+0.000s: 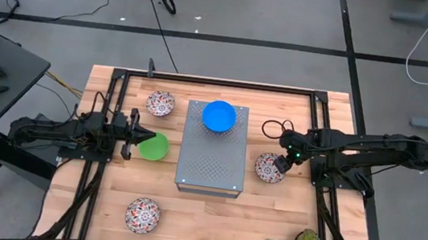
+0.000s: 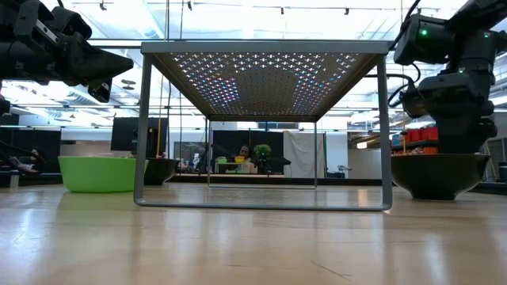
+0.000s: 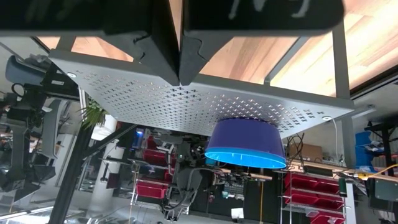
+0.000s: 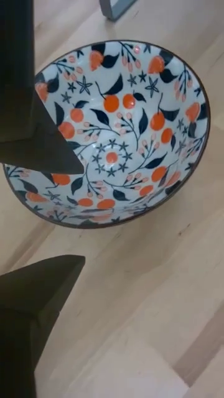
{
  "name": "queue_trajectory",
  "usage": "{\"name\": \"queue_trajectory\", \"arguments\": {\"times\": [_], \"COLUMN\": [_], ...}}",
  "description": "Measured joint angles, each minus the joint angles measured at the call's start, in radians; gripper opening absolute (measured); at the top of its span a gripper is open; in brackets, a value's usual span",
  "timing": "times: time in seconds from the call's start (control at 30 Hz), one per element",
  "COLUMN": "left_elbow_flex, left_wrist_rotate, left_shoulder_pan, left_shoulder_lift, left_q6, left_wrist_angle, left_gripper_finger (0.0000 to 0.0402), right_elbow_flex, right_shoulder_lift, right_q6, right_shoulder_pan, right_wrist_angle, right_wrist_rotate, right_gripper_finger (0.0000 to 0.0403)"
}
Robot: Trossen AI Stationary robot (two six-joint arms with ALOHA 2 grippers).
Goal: Pick & Place Mini bowls
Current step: Put the middle white patterned bowl on the shelf
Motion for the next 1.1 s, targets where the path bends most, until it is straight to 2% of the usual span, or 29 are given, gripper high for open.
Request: {"name": "queue_trajectory", "arguments": {"times": [0.5, 1.1], "left_elbow_flex": [0.0, 0.0], "left_wrist_rotate": [0.0, 0.0], "left_shoulder_pan": [0.0, 0.0], "left_shoulder_lift": [0.0, 0.0], "left_q6": [0.0, 0.0], "left_wrist_angle": [0.0, 0.0], "left_gripper_finger": [0.0014, 0.0014], "right_elbow_flex": [0.0, -0.001], "right_shoulder_lift": [0.0, 0.0], "right_q6": [0.16, 0.238], "right_shoulder_pan": [0.0, 0.0], "right_wrist_angle": [-0.017, -0.01], "right_wrist_rotate": [0.009, 0.027], "right_gripper_finger": [0.0183, 0.0178]}}
